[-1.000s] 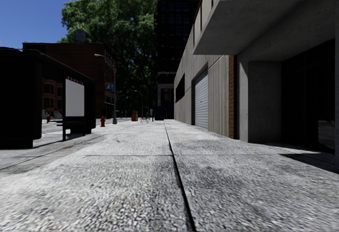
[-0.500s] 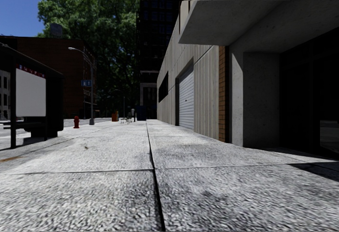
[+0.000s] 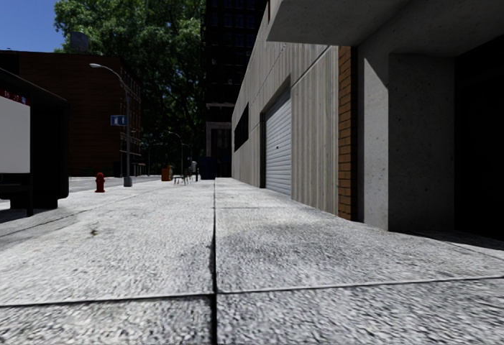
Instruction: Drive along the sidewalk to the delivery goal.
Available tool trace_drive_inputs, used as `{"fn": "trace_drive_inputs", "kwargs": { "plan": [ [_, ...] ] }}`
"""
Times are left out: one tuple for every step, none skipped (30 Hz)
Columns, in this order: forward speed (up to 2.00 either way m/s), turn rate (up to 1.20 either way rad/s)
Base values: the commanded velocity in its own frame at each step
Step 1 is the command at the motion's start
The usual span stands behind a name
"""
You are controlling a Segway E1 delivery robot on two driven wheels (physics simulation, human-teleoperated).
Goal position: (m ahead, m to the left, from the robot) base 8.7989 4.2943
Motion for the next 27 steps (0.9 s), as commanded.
{"fn": "trace_drive_inputs", "kwargs": {
  "plan": [
    [1.72, 0.35],
    [1.72, 0.40],
    [1.72, 0.43],
    [1.72, 0.46],
    [1.72, 0.46],
    [1.72, 0.51],
    [1.72, 0.54],
    [1.72, 0.56],
    [1.72, 0.59],
    [1.72, 0.59],
    [1.72, 0.61],
    [1.71, 0.62],
    [1.71, 0.62],
    [1.71, 0.62],
    [1.71, 0.62],
    [1.71, 0.62],
    [1.71, 0.62],
    [1.71, 0.62],
    [1.71, 0.62],
    [1.71, 0.63],
    [1.71, 0.63],
    [1.71, 0.63],
    [1.71, 0.63],
    [1.71, 0.51],
    [1.71, 0.28],
    [1.71, 0.13],
    [1.71, 0.13]
  ]
}}
